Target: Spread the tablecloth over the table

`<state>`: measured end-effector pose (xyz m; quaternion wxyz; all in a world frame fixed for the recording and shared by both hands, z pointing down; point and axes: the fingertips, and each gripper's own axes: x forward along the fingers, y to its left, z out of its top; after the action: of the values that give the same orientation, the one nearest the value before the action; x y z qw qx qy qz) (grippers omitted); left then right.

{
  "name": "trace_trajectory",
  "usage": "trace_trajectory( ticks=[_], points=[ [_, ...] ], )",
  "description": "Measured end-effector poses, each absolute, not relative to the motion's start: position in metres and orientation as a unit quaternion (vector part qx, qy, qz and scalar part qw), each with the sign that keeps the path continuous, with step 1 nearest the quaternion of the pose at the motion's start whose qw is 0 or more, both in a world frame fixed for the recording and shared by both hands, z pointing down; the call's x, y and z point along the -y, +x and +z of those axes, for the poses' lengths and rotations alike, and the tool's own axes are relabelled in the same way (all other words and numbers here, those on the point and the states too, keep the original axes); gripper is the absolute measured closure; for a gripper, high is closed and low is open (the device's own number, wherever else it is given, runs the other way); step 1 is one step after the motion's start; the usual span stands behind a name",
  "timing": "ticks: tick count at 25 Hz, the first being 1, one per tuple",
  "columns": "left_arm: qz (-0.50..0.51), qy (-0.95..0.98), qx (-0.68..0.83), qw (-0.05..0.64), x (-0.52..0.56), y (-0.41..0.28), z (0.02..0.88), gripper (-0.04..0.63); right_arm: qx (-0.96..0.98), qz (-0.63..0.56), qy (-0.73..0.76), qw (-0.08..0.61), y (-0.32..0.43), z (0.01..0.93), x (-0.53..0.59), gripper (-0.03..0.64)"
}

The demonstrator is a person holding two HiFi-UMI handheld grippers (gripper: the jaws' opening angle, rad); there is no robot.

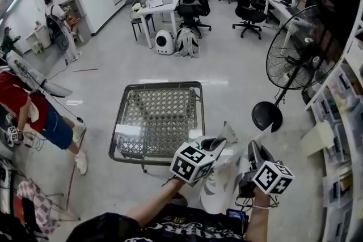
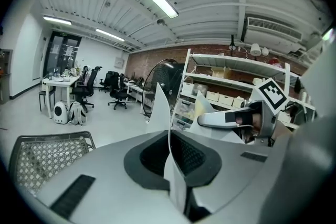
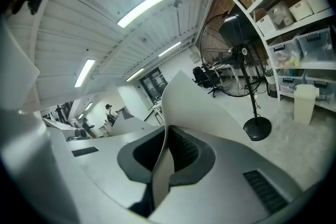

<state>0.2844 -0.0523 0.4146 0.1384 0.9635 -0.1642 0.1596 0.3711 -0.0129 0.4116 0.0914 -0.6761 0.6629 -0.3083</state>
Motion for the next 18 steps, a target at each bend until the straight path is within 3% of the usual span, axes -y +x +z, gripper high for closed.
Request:
trace_trajectory(
  ticks=[11,18],
  points=[
    [0.155,0.978,0.062,0.124,0.135,0.235,0.406,0.572,-0.613,-0.283,-0.730,0.106,0.313,0.394,0.101,0.601],
    [0.130,0.982,0.042,0.134,0.192,0.229,0.395,0.572,-0.607,-0.244,-0.753,0.076,0.302,0.378,0.147,0.601]
  ],
)
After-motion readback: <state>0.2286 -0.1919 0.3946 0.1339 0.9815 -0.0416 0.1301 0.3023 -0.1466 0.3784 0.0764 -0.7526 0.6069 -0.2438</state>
